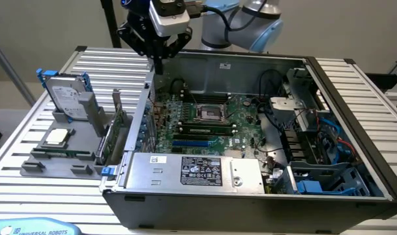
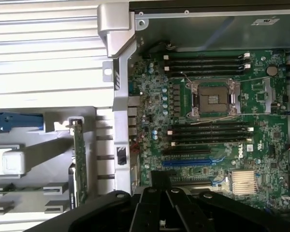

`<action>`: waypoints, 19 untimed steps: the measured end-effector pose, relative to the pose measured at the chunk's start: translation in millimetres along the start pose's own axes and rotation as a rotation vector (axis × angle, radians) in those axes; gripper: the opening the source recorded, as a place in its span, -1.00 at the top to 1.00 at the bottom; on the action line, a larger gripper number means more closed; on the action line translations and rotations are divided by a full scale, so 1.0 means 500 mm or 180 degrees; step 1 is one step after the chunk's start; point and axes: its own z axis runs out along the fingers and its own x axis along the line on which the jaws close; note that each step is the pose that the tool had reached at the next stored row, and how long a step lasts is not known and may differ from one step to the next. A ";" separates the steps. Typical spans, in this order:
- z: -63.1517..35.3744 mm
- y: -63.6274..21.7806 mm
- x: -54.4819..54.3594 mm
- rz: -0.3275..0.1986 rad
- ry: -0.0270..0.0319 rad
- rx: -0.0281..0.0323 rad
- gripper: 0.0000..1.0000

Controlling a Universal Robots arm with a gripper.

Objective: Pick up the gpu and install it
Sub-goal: 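Reach for the gpu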

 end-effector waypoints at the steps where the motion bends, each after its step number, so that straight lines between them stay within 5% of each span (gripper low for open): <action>1: 0.000 -0.002 0.009 0.0000 0.0000 0.0000 0.79; 19: 0.019 -0.025 0.172 0.0000 0.0001 0.0008 0.79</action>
